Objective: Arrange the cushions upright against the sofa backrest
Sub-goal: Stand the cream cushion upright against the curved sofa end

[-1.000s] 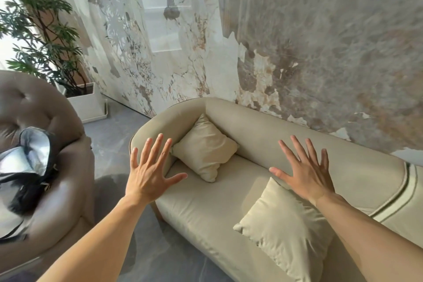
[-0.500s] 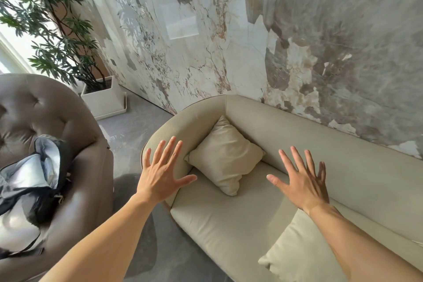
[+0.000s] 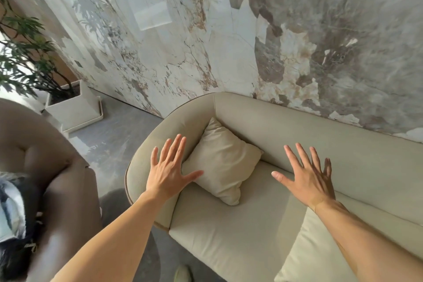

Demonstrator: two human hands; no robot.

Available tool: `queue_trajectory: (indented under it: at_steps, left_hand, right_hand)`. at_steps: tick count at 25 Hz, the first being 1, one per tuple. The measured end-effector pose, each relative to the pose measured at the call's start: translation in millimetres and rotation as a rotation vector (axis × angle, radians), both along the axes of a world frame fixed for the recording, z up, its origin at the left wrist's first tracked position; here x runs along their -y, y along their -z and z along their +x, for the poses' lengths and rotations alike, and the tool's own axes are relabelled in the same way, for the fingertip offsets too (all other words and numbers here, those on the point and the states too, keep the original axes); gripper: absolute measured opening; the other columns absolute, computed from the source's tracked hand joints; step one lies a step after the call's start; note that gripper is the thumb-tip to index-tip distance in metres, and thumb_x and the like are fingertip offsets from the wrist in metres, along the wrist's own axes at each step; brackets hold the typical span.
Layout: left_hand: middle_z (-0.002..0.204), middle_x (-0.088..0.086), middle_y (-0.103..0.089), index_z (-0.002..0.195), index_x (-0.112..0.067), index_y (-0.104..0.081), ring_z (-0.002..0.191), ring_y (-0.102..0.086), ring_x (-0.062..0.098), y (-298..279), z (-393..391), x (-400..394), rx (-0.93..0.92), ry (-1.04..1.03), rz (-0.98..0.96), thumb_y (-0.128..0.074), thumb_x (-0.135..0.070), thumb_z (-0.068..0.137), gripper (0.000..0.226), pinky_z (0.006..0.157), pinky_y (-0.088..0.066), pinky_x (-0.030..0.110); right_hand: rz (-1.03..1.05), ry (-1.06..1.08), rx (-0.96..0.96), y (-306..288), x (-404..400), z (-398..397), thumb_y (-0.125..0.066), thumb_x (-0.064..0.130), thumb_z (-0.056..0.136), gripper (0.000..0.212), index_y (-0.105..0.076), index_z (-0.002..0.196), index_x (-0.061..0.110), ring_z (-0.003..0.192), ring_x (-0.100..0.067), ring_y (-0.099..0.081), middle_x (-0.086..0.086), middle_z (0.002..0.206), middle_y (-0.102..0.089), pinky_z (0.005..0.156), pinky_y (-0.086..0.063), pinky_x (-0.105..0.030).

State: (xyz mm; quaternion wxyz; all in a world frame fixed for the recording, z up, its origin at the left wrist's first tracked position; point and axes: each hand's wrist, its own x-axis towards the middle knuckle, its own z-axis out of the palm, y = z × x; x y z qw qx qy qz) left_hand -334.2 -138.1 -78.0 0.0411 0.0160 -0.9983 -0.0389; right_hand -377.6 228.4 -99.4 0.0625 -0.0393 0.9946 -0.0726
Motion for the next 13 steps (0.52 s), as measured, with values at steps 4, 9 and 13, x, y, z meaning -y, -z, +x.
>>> queue_trajectory:
  at_steps: [4,9,13]
  left_hand:
    - [0.163,-0.012,0.01,0.156,-0.028,0.007,0.151,0.01,0.015,14.9,-48.9,20.3,0.032,0.109,0.0,-0.022,-0.091,0.076,0.106,0.12,0.01,0.047]
    - [0.164,-0.01,0.007,0.156,-0.026,0.005,0.15,0.009,0.014,35.6,-112.2,60.9,0.113,0.251,0.003,-0.026,-0.089,0.077,0.106,0.12,0.009,0.047]
    - [0.164,-0.009,0.006,0.156,-0.025,0.006,0.151,0.007,0.015,66.7,-157.7,95.8,0.147,0.317,0.01,-0.025,-0.09,0.076,0.107,0.12,0.006,0.049]
  right_hand:
    - [0.0,0.123,0.03,16.4,21.0,-8.7,-0.022,0.083,0.08,0.089,0.0,0.155,0.04,0.151,-0.026,0.008,0.007,0.166,0.004,0.118,-0.004,-0.057]
    - [-0.023,0.281,0.065,39.0,75.4,-11.5,-0.024,0.083,0.077,0.092,-0.008,0.156,0.038,0.151,-0.028,-0.003,0.005,0.166,-0.004,0.117,-0.009,-0.058]
    - [-0.059,0.378,0.098,63.7,122.3,-18.3,-0.013,0.09,0.071,0.101,-0.008,0.156,0.035,0.15,-0.026,-0.011,0.006,0.165,-0.007,0.116,-0.012,-0.056]
